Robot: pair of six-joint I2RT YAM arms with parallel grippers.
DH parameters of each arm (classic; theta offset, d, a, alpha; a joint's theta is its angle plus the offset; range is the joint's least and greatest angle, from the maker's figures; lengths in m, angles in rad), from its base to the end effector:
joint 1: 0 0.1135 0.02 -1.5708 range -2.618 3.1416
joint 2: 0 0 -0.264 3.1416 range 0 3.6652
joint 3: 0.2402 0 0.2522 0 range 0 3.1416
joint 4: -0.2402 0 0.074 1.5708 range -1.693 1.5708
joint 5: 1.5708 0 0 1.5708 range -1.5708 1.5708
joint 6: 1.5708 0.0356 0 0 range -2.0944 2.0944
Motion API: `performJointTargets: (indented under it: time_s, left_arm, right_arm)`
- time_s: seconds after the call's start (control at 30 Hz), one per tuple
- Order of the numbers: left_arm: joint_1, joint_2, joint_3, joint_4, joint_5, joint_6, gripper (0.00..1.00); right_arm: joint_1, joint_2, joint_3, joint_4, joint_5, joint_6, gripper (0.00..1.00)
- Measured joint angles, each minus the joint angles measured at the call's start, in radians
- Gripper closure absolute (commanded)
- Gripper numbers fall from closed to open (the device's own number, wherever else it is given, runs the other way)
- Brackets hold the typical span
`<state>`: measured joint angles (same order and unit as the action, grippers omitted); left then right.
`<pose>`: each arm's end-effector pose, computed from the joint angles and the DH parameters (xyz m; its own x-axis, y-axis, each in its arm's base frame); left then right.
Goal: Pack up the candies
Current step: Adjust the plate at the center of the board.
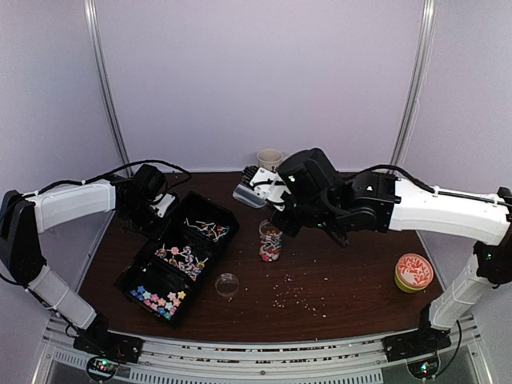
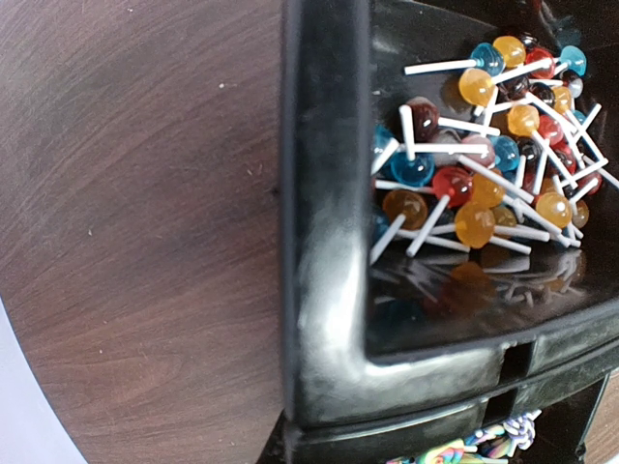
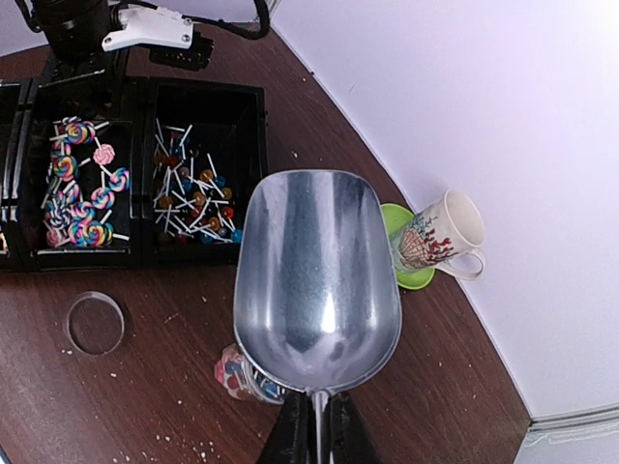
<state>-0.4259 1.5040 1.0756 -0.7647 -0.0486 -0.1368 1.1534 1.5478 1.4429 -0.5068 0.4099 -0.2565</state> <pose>0.2653 -0.1185 0.2279 -0.8926 0.2554 -0.3715 0.2772 0.9608 -0.0056 0.1553 0.3152 0.3502 -0.0460 -0.6778 -0.7338 -0.7421 0.5150 -0.4291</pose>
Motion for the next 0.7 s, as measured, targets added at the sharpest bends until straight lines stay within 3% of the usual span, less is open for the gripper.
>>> performJointTargets:
  time_s: [0.4,0.7]
  left_arm:
    - [0.002,0.0,0.0,0.006,0.022,0.0,1.0]
    - [0.1,0.002,0.0,0.038,0.214,-0.012,1.0]
  right_arm:
    - [0.027,0.381,0.464,-0.33,-0.009,0.114,1.0]
    - [0.027,0.356,0.457,-0.354,-0.016,0.195,1.0]
